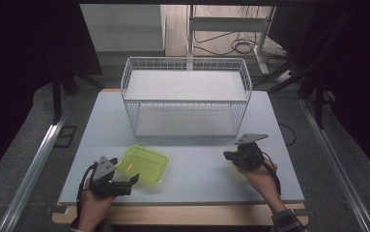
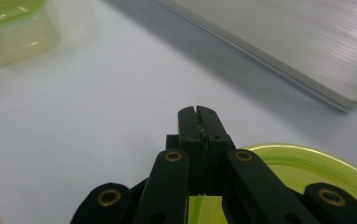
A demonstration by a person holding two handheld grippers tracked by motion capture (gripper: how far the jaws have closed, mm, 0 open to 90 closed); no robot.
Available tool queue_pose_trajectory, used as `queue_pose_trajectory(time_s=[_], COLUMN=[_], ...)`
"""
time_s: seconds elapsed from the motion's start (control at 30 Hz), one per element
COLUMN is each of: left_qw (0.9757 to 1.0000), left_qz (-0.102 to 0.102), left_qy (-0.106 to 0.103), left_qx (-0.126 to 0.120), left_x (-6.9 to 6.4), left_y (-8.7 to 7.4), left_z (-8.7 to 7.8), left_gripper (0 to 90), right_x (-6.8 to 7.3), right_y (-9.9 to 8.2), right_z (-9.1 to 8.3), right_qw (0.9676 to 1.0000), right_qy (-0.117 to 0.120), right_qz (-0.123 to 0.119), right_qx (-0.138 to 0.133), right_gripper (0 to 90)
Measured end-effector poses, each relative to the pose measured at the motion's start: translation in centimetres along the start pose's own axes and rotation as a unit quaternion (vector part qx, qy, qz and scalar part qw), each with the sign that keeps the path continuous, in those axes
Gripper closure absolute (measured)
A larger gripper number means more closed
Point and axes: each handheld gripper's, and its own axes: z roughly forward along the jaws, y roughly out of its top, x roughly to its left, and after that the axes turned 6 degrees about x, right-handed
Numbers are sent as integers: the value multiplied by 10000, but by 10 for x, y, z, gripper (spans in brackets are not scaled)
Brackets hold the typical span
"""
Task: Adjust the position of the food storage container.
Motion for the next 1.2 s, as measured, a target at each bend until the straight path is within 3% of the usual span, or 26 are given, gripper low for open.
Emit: queue_pose_trajectory(time_s=[0.33, 0.6, 0.7, 0.8, 0.9, 1.2], left_qw=[10000, 10000, 10000, 10000, 10000, 9999], left_qz=[13, 2, -3, -14, -26, -98], left_qy=[17, 37, 54, 54, 59, 69], left_qx=[14, 6, 9, 7, 11, 124], left_x=[0, 0, 0, 0, 0, -1], left_y=[0, 0, 0, 0, 0, 4], left_z=[0, -1, -1, -1, -1, -2], left_gripper=[39, 38, 38, 38, 39, 62], right_x=[-21, -6, 3, 4, 1, -23], right_y=[-12, -22, -27, -32, -35, -42], right_z=[-14, -30, -31, -29, -29, -35], right_qw=[9992, 9994, 9998, 10000, 9999, 9987], right_qy=[-252, -69, 19, -57, -36, -314], right_qz=[290, 225, 130, 53, 118, 413], right_qx=[-66, -252, -143, 20, 26, -17], right_gripper=[887, 882, 881, 881, 884, 884])
